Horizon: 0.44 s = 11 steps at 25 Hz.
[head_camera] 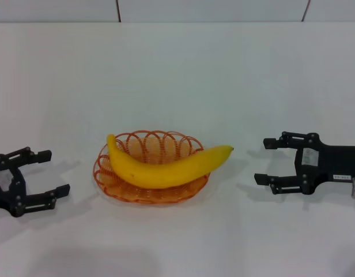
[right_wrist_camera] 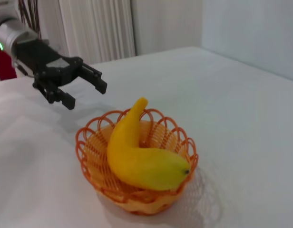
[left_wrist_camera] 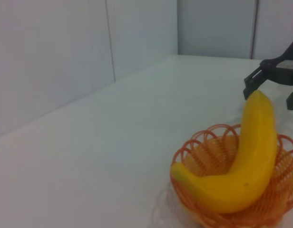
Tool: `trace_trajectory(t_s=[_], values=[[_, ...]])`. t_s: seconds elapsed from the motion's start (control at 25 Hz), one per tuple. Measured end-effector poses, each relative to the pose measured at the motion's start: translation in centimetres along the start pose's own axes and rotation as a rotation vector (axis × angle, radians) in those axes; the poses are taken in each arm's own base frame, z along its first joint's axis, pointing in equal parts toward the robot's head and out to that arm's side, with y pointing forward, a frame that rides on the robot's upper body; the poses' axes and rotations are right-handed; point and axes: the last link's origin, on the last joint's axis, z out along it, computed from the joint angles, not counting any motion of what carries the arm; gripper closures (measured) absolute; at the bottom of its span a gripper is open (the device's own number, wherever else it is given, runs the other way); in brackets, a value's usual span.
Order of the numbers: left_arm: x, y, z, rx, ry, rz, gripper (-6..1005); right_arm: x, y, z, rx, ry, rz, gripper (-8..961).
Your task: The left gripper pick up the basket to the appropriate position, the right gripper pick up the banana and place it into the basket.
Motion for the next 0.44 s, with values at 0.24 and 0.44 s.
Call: trace_trajectory(t_s=[0.24,0.44], values=[[0.11,0.06,0.55,0.005,0.011,0.015,150,0.01,0.01,0.12,0.004,-0.013,-0.007,102],[0.17,0.07,0.66,0.004,0.013,0.016,150,-0.07,0.01,0.23,-0.002,-0.01,-0.012,102]])
